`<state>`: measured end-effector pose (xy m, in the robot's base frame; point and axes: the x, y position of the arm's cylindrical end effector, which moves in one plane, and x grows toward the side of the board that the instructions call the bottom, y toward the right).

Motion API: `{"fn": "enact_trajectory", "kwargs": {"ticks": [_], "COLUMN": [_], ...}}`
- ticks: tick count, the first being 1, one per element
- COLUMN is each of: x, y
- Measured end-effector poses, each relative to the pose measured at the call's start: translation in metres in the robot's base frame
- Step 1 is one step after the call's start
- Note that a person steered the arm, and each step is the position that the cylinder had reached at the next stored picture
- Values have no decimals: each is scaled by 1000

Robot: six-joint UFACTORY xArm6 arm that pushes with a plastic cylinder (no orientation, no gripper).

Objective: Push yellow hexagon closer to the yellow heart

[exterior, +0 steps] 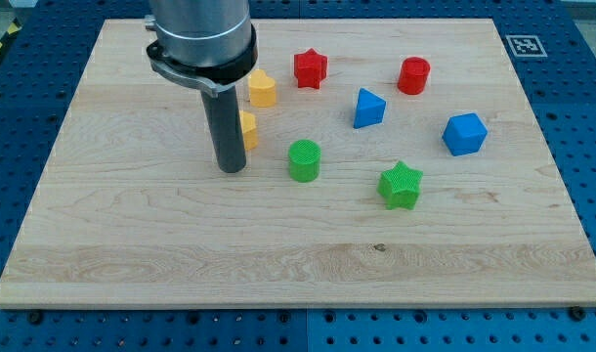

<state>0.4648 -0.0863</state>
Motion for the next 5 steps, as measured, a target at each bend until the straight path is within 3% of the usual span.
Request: {"fn": "enact_trajectory", "kwargs": {"ticks": [1, 5], "x": [-13, -57], "y": [-18, 13]}}
